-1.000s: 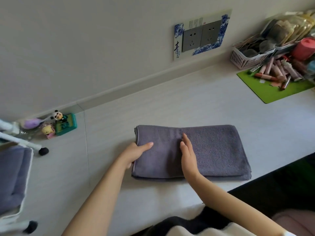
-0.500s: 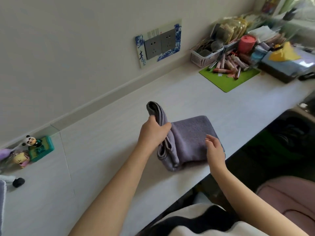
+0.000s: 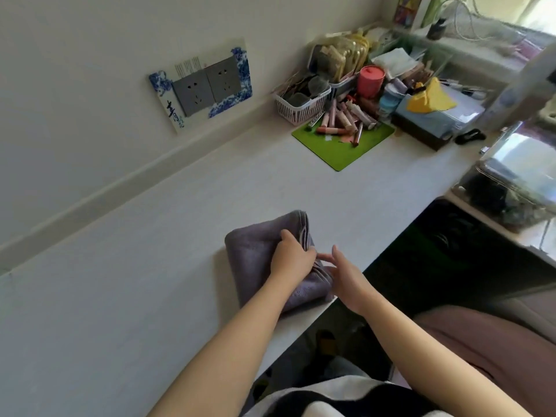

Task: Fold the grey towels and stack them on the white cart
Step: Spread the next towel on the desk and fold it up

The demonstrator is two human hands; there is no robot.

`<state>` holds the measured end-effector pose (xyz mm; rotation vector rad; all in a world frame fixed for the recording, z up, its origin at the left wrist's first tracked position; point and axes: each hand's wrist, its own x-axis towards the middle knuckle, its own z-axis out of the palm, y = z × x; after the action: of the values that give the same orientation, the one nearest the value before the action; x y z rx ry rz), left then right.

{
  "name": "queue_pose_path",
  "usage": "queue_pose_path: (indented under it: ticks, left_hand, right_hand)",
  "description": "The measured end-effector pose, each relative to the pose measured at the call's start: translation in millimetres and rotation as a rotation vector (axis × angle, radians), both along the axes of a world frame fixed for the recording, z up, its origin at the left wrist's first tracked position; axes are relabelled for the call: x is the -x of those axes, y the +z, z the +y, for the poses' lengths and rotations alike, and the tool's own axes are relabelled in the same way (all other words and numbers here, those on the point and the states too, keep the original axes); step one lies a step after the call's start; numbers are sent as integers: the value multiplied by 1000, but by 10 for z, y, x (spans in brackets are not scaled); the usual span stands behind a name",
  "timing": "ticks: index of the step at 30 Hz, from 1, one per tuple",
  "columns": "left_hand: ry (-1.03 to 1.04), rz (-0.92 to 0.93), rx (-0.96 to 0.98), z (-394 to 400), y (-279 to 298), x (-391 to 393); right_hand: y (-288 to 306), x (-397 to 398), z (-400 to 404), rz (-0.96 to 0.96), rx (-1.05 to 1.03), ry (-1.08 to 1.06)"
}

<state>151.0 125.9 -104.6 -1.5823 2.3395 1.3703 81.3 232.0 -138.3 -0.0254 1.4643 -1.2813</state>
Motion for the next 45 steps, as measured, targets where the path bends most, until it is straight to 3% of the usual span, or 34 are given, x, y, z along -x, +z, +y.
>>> queue_pose_path:
  ticks: [4, 5, 7, 8, 9, 12, 15, 19, 26, 28, 31, 33, 38, 40, 45]
  left_hand:
    - [153, 133, -139, -26, -97, -34]
    - [135, 171, -20, -38, -124, -115]
    - [73, 154, 483, -92, -229, -288]
    - [23, 49, 700, -124, -298, -365]
    - [-47, -101, 773, -153, -358, -420]
    - [-237, -486, 563, -179, -478, -445]
    - [-213, -558, 592, -144, -587, -409]
    - [-130, -460, 649, -118, -700, -424]
    - [-98, -297, 682, -127, -728, -457]
    - [145, -179, 631, -84, -647, -547]
    - [678, -21, 260, -14, -465, -767]
    - [777, 8, -15, 16, -454, -911]
    - [930, 390, -509, -1, -353, -1557]
    - [974, 507, -603, -10, -282, -1803]
    - [1052, 704, -590, 20, -23, -2548]
  right_hand:
    - [0, 100, -110, 474, -144, 275]
    - [0, 89, -137, 583, -140, 333]
    - [-21, 91, -207, 770, -163, 464]
    - [-21, 80, -233, 839, -183, 515]
    - [-46, 67, -266, 887, -206, 552]
    - [-68, 21, -296, 1078, -175, 549]
    - [-104, 14, -363, 1217, -49, 612]
    - [-295, 92, -376, 1285, -61, 805]
    - [-394, 140, -394, 1166, -12, 791]
    - [-337, 147, -401, 1100, 1, 683]
    - [-244, 156, -440, 902, -20, 568]
    - [-199, 192, -506, 791, -19, 566]
    - [-151, -100, -823, 566, -60, 708]
    - [-118, -266, -949, 483, -56, 772]
    - [182, -948, -1291, 292, 78, 874]
